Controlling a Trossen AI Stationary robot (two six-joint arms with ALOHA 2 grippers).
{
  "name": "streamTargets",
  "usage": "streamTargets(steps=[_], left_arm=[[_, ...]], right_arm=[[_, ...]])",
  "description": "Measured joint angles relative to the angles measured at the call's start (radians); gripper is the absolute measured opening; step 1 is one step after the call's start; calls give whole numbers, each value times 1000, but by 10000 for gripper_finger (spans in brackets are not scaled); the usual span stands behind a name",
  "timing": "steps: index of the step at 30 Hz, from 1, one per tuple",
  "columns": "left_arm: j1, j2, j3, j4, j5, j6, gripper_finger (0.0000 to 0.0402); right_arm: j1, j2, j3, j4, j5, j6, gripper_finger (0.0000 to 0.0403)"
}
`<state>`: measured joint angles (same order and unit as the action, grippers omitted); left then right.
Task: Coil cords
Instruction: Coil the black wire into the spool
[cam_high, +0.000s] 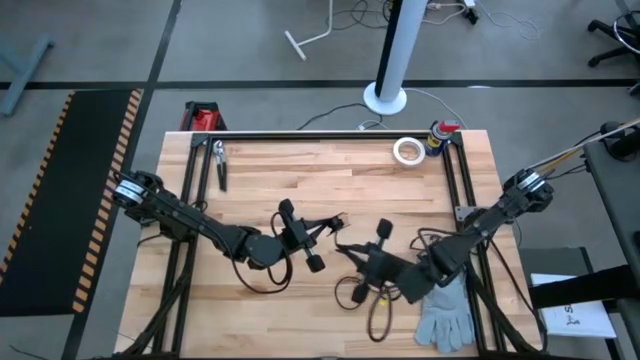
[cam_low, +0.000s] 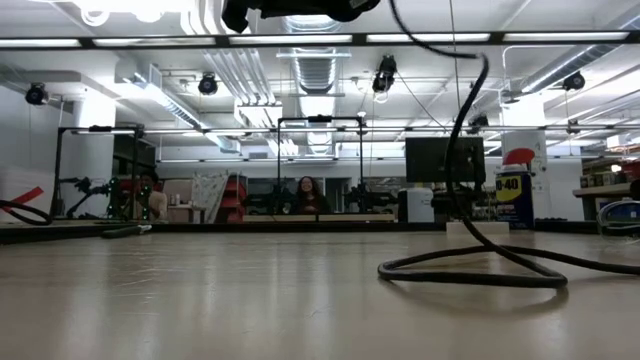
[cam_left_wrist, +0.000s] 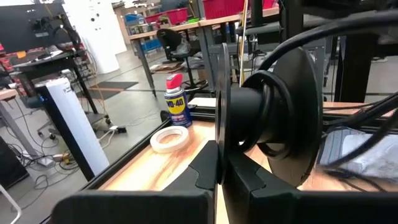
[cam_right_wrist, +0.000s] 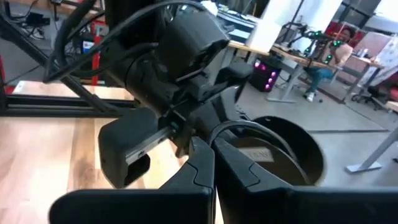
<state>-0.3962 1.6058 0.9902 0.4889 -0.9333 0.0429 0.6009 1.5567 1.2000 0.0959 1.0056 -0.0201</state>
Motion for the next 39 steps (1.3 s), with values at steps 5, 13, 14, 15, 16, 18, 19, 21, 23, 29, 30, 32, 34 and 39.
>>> streamTargets(steps=[5, 13, 14, 15, 16, 18, 19, 21, 23, 29, 30, 32, 34, 39], left_arm=[[0, 1, 10, -25, 28, 0, 0], [-1, -2, 10, 10, 36, -9, 0], [-2, -2, 10, 19, 39, -11, 0], [-2, -2, 10, 27, 43, -15, 0], [-2, -2, 10, 35, 50, -22, 0], [-2, -2, 10, 49, 63, -32, 0], [-2, -2, 10, 54, 67, -38, 0], [-2, -3, 10, 68, 79, -52, 0], [-2, -3, 10, 82, 89, -55, 0], [-7, -3, 10, 123, 108, -57, 0], [-8, -3, 10, 128, 112, -57, 0], [-9, -4, 10, 143, 114, -57, 0], [-12, -4, 10, 159, 117, -58, 0], [-19, -13, 10, 180, 135, -53, 0]], right_arm=[[-54, 12, 4, 0, -120, 4, 0], [-78, 32, -1, -7, -150, 20, 0], [-78, 32, -4, -6, -150, 22, 0], [-78, 31, -10, -4, -149, 27, 0], [-78, 31, -14, -5, -144, 28, 0], [-78, 32, -22, -10, -124, 28, 0], [-78, 32, -23, -9, -113, 28, 0], [-78, 31, -28, -8, -95, 32, 0], [-78, 31, -37, -10, -90, 52, 0], [-82, 31, -48, -16, -89, 80, 1], [-82, 31, -48, -16, -89, 80, 4], [-82, 31, -49, -19, -89, 91, 13], [-82, 31, -50, -47, -89, 120, 27], [-82, 31, -53, -156, -78, 243, 66]])
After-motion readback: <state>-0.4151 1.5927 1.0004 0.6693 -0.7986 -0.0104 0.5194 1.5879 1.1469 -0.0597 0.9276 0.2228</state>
